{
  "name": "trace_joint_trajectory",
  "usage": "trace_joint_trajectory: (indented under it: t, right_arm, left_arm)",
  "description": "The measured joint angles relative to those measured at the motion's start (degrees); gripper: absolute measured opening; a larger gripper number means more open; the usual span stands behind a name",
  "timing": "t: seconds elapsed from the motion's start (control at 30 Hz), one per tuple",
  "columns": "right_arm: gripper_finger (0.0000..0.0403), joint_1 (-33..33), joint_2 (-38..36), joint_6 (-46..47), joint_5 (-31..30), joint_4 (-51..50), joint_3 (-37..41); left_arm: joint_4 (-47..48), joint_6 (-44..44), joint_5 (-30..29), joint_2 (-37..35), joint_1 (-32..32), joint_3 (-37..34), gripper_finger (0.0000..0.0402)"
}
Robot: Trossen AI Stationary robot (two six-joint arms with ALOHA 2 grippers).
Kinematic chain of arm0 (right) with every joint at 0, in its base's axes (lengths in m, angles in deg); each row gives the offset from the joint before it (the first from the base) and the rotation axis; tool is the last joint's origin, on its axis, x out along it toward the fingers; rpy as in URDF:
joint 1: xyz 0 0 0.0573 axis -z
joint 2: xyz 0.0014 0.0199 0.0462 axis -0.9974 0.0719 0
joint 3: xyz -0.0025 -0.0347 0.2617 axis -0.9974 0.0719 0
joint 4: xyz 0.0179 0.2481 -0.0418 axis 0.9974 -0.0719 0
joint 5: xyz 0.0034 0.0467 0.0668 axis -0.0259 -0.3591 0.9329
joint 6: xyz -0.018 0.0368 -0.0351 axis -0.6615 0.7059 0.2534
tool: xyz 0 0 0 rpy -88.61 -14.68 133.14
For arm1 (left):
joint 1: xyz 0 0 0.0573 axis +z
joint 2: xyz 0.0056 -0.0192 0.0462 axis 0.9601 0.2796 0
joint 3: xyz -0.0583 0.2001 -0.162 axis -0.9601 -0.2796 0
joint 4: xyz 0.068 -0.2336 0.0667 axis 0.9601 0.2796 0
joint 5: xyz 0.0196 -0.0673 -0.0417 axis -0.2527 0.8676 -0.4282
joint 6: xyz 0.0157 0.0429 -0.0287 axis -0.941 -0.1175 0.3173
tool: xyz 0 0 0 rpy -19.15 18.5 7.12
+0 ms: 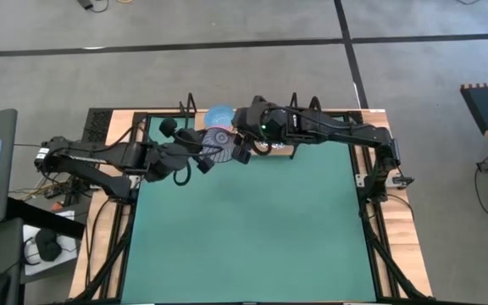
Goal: Place and stack bowls onto a shelf
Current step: Stack the blue bowl on top of the light blue bowl on the shelf
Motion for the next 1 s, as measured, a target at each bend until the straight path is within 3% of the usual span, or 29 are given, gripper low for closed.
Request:
trace_joint_trajectory:
  t: [0.17,0.47,1.0]
  right_arm:
    - [0.0207,1.17,1.86,0.49,3.82,-1.52,0.22]
    - [0.0196,2.36,1.88,-0.47,4.31,-3.43,0.04]
    - [0.0059,3.48,1.84,-2.37,3.91,-6.3,0.04]
  left_arm:
    - [-2.01,-5.93,-0.22,0.0,0.0,0.04,0.0]
    - [-4.37,-14.06,3.52,0.0,-0.01,0.04,0.0]
    - [-14.73,-20.74,11.5,-0.11,0.23,0.04,0.0002]
